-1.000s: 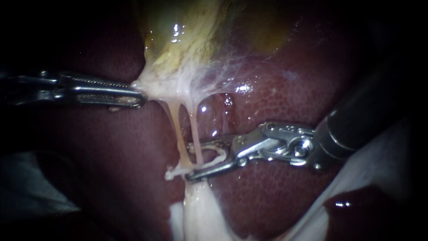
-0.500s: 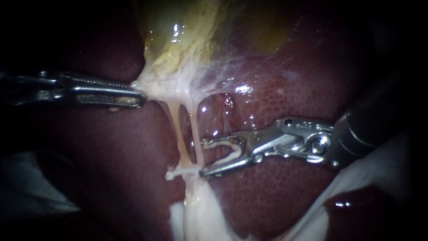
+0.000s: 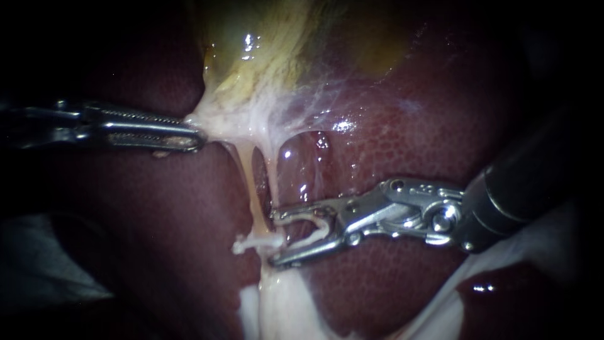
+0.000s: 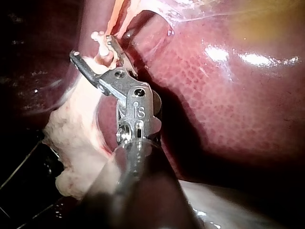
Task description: Clipping second clip left tube
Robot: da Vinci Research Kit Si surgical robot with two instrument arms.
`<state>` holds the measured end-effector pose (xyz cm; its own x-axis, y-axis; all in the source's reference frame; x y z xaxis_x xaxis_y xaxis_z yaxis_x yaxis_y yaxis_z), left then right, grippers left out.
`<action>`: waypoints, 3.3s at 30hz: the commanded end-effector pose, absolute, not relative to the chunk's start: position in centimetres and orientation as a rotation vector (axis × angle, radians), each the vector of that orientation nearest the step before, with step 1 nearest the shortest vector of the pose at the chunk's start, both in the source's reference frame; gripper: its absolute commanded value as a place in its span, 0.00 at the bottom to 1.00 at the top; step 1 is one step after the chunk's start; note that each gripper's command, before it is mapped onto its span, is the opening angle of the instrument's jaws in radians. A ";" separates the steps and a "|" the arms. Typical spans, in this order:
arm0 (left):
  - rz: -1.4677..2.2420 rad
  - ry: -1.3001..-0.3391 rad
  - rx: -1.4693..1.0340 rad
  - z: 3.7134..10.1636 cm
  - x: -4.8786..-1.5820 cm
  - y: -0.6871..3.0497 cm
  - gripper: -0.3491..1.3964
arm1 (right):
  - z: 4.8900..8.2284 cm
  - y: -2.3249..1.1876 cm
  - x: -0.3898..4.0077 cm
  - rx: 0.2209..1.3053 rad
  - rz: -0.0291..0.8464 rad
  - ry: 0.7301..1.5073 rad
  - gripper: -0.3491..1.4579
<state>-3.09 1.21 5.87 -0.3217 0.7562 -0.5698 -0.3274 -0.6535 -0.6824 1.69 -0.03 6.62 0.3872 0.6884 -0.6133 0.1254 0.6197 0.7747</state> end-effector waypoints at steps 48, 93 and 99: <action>2.022 -0.593 -1.212 5.87 -3.13 1.21 0.00 | 7.05 -0.19 2.23 0.948 0.442 1.198 0.47; 2.022 -0.593 -1.212 5.87 -3.12 1.21 0.00 | 6.73 -0.02 2.09 0.990 0.455 1.259 0.46; 2.022 -0.594 -1.212 5.87 -3.11 1.21 0.00 | 6.74 0.05 1.94 0.998 0.451 1.259 0.46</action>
